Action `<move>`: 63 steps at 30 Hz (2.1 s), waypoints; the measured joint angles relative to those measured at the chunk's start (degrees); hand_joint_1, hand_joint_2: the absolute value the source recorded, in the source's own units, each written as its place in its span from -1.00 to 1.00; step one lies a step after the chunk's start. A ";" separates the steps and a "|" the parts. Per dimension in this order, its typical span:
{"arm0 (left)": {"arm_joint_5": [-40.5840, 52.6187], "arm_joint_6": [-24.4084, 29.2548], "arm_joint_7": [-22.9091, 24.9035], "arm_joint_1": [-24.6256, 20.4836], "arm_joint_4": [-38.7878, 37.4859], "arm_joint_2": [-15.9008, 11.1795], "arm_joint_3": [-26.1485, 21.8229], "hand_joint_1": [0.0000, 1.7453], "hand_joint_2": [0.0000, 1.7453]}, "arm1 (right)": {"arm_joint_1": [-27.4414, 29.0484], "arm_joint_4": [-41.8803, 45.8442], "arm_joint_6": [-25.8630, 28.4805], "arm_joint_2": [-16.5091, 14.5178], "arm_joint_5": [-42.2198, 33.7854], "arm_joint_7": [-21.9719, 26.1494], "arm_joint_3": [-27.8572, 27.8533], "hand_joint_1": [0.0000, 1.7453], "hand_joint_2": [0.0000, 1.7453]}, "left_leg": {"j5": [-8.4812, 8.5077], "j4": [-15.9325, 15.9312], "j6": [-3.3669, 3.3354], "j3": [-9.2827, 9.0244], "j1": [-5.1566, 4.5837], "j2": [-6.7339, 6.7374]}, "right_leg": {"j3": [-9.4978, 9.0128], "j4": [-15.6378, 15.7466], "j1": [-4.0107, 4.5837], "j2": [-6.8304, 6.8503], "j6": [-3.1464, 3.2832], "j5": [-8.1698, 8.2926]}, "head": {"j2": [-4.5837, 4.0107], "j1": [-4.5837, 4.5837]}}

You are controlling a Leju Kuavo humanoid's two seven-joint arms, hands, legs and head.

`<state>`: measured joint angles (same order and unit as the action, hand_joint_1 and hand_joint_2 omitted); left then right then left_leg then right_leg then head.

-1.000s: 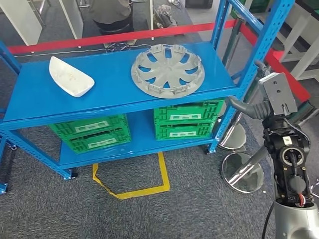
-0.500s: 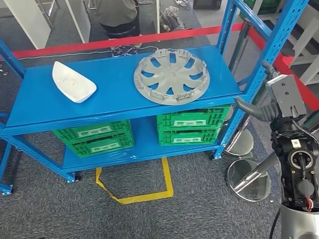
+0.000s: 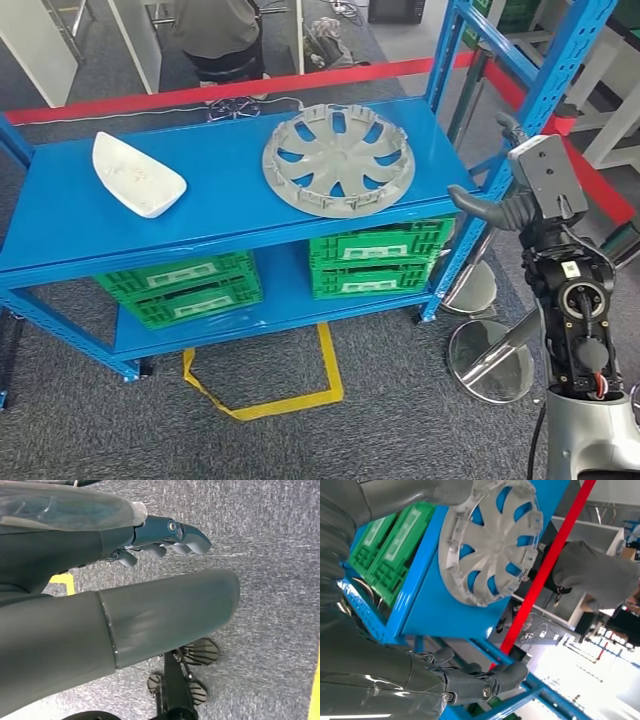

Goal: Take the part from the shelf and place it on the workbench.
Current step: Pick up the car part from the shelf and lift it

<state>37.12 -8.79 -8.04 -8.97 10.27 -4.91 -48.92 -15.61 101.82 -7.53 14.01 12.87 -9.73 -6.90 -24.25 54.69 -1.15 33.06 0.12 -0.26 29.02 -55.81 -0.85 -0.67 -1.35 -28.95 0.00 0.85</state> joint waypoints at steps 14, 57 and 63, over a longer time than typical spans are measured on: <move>0.16 -0.30 -0.01 0.19 -0.01 0.16 -0.49 -1.00 -1.00 | -0.21 -1.45 -0.08 0.88 -0.57 -0.46 0.45 -1.00 1.00 | -2.80 -0.18 0.73 -3.35 -0.23 -0.04 | 2.07 0.58 0.31 0.09 1.30 3.34 | 0.00 2.44; 0.44 -0.22 -0.04 0.24 -0.02 -0.05 -0.69 -1.00 -1.00 | -0.35 -3.76 -0.18 1.74 -1.61 -0.01 0.63 -1.00 1.00 | 1.17 0.84 1.62 1.30 0.24 -0.12 | -0.66 1.46 0.08 0.03 1.18 1.24 | 0.00 -0.11; 0.63 -0.21 -0.04 0.19 -0.02 -0.04 -0.69 -1.00 -1.00 | -0.67 -4.12 -0.25 2.11 -2.22 0.15 0.62 -1.00 1.00 | 0.05 -0.48 -0.43 -0.52 0.49 -0.13 | 1.87 -4.94 -0.11 0.24 -0.47 -2.60 | 0.00 0.80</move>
<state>37.76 -9.00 -8.09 -8.78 10.25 -4.96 -49.62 -16.29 97.70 -7.78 16.13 10.65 -9.58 -6.28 -24.20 54.21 -1.57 32.55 0.61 -0.39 30.89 -60.75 -0.96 -0.43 -1.82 -31.56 0.00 1.65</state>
